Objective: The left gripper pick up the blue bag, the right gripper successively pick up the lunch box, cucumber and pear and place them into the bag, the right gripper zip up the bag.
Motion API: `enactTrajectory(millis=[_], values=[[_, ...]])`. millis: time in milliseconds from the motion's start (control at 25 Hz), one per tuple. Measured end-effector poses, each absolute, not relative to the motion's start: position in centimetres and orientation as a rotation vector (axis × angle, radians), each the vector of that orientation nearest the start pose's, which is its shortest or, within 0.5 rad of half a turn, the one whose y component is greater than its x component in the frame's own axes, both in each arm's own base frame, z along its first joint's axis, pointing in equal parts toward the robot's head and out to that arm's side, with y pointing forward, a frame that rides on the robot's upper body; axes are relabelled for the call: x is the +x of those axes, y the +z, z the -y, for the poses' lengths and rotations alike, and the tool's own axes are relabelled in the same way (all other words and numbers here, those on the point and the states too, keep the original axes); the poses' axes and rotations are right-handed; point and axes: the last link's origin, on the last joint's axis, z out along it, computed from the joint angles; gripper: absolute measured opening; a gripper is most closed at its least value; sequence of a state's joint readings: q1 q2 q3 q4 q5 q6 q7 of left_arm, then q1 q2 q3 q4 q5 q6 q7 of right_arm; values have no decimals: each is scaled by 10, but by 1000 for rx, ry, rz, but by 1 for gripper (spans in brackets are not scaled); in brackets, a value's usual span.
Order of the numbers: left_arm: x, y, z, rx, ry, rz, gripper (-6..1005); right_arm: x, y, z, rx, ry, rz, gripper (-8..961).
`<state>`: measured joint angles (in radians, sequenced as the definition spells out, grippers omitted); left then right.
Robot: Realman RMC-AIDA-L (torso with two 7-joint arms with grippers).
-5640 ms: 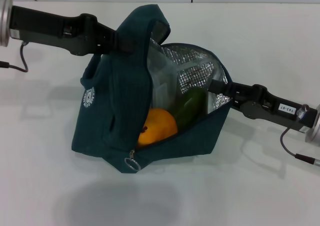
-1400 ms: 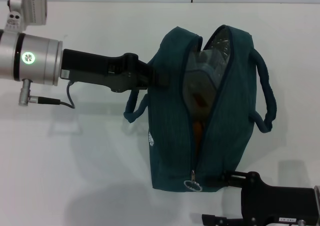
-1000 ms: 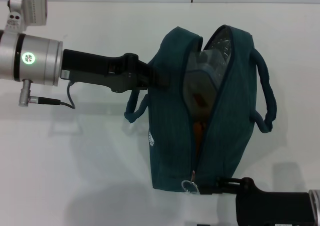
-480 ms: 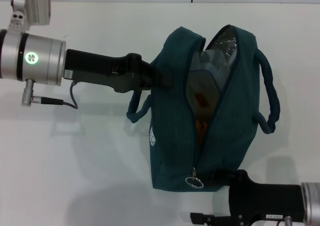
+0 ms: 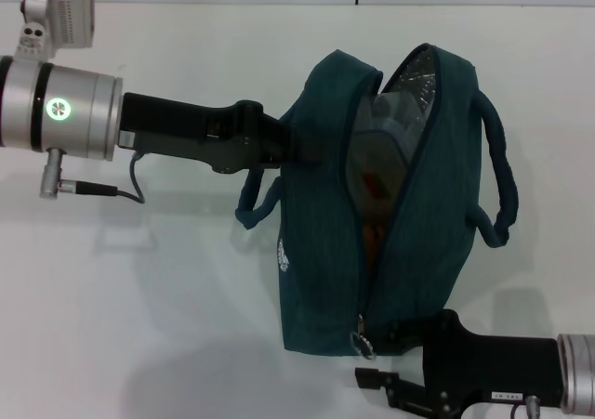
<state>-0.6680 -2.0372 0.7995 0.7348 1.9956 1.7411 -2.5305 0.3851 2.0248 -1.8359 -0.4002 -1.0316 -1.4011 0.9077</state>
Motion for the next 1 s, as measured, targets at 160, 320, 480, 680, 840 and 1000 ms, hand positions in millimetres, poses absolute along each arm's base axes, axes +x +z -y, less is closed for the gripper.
enactTrajectory(millis=[160,320,480,680,840,1000], values=[[-200,13,-345,-2607,-674,1982,43,260,-97,-237,-2952,860,-369,394],[-200,14,-345,-2608,-674,1979,43,261,-98,-238,-2948,850,-371,236],[-200,14,-346,-2609,-673,1977,43,261,-98,-240,-2936,844,-378,80],[-200,14,-345,-2612,-673,1973,43,262,-98,-241,-2933,842,-380,1],[-201,15,-345,-2613,-673,1970,43,262,-98,-241,-2932,844,-381,0],[-203,15,-344,-2611,-674,1970,43,262,-95,-237,-2923,876,-385,-1]])
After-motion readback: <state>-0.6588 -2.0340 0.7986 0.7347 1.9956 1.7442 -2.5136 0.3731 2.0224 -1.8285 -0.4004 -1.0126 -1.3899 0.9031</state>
